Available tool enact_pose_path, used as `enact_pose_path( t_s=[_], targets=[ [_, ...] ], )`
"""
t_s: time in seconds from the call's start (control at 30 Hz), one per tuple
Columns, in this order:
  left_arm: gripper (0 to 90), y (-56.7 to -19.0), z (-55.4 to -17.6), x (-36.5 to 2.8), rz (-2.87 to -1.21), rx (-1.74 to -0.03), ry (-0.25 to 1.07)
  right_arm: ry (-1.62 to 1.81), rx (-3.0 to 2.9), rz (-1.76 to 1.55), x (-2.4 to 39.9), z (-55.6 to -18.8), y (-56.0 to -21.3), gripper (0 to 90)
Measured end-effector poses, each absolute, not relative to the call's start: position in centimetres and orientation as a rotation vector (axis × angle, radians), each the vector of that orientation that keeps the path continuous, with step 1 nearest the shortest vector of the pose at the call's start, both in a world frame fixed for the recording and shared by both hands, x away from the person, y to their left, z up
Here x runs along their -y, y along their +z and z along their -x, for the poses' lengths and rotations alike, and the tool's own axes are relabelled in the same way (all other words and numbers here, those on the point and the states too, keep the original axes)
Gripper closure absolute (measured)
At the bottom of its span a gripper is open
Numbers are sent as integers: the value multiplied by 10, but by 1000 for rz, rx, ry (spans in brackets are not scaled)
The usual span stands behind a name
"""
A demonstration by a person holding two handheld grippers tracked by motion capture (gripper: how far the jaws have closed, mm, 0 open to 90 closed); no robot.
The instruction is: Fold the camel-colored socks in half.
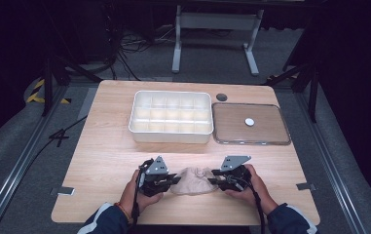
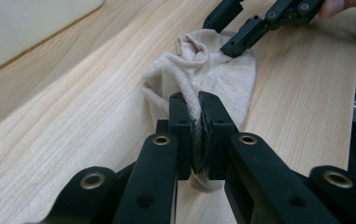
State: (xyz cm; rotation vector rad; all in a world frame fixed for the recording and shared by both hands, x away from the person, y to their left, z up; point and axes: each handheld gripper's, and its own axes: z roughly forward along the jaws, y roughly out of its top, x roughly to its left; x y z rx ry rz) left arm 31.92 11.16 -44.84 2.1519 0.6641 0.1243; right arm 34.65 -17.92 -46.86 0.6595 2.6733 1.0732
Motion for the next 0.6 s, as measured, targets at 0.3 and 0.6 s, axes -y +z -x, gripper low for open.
enact_pose_path(
  t_s=[0.3,0.6],
  targets=[
    [852,-444,-322,-100,-2141,-645,125,1088,-2674,-666,174,-346,-470,667],
    [857,-445,-324,-91,-2140,-629,116,1086,-2675,-657,172,-346,-470,673]
  ],
)
